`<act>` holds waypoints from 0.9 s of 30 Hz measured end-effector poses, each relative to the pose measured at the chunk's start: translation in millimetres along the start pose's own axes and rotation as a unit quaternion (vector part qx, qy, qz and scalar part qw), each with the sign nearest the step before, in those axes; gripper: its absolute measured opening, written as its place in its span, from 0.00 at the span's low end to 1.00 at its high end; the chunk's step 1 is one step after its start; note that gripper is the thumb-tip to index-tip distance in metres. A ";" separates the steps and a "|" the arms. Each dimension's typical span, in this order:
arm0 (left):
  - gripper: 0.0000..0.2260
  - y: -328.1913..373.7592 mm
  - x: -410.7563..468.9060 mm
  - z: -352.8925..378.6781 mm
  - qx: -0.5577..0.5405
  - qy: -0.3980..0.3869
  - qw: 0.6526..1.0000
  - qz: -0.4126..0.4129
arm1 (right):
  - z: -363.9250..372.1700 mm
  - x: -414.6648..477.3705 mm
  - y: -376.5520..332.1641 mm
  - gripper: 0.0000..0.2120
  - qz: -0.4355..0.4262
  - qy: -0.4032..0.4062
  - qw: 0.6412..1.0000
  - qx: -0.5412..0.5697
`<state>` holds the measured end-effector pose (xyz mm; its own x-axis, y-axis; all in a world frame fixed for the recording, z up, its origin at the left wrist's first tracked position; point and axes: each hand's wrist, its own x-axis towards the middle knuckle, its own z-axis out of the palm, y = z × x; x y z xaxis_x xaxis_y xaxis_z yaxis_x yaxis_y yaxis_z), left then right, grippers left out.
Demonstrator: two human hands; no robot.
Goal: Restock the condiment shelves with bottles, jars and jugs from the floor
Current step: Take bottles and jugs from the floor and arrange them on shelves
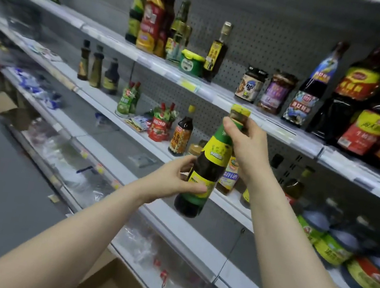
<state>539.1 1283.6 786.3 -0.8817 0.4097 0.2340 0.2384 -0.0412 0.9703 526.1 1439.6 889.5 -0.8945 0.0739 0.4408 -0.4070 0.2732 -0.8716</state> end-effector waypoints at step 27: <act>0.25 23.2 104.9 -322.1 0.030 -0.063 0.997 0.034 | 246.9 197.0 -45.6 0.06 -0.021 -0.048 0.998 0.032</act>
<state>321.0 1032.1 853.0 -0.8056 0.5193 0.2850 0.3221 -0.0198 0.9465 322.8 1204.9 963.2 -0.8885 -0.0297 0.4578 -0.4531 0.2128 -0.8657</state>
